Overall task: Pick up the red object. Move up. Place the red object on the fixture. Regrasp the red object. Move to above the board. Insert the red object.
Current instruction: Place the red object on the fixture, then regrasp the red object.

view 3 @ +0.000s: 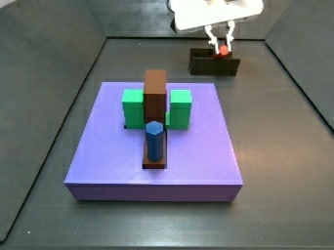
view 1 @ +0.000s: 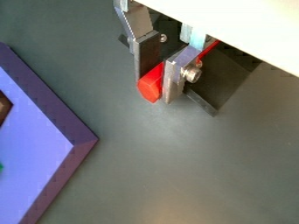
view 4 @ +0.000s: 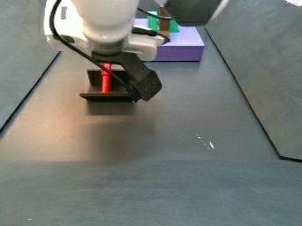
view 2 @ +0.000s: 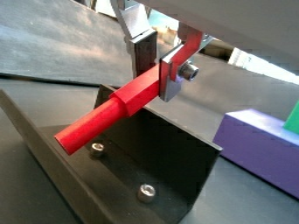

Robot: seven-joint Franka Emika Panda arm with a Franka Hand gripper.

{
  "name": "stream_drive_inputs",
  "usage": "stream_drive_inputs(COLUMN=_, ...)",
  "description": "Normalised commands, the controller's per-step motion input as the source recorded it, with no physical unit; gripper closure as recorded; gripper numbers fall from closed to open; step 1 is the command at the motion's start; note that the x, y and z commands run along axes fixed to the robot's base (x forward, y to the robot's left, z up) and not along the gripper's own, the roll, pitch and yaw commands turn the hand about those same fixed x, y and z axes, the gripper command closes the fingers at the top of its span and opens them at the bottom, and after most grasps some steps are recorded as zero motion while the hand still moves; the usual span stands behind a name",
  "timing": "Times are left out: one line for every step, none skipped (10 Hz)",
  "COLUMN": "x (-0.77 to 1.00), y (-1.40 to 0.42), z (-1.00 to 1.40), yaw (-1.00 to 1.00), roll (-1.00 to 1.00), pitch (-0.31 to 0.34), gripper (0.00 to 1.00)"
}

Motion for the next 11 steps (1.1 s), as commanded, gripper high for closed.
stream_drive_inputs(x=-0.07, y=0.0, z=-0.13, yaw=0.0, roll=-0.12, pitch=0.0, gripper=1.0)
stream_drive_inputs(x=-0.07, y=0.0, z=-0.13, yaw=0.0, roll=0.0, pitch=0.0, gripper=1.0)
stream_drive_inputs(x=0.0, y=0.0, z=-0.01, yaw=0.0, roll=-0.05, pitch=0.003, gripper=1.0)
stream_drive_inputs(x=0.0, y=0.0, z=0.0, yaw=0.0, roll=0.0, pitch=0.014, gripper=1.0)
stream_drive_inputs(x=0.0, y=-0.03, z=0.0, yaw=0.0, roll=0.0, pitch=0.0, gripper=1.0)
stream_drive_inputs(x=0.0, y=0.0, z=0.0, yaw=0.0, roll=0.0, pitch=0.0, gripper=1.0)
stream_drive_inputs(x=0.0, y=0.0, z=0.0, yaw=0.0, roll=0.0, pitch=0.0, gripper=0.0)
stream_drive_inputs(x=0.0, y=0.0, z=0.0, yaw=0.0, roll=0.01, pitch=0.0, gripper=0.0)
stream_drive_inputs(x=0.0, y=0.0, z=0.0, yaw=0.0, roll=0.03, pitch=0.0, gripper=0.0)
stream_drive_inputs(x=0.0, y=0.0, z=0.0, yaw=0.0, roll=0.03, pitch=0.0, gripper=0.0)
stream_drive_inputs(x=0.0, y=0.0, z=0.0, yaw=0.0, roll=0.03, pitch=0.0, gripper=0.0)
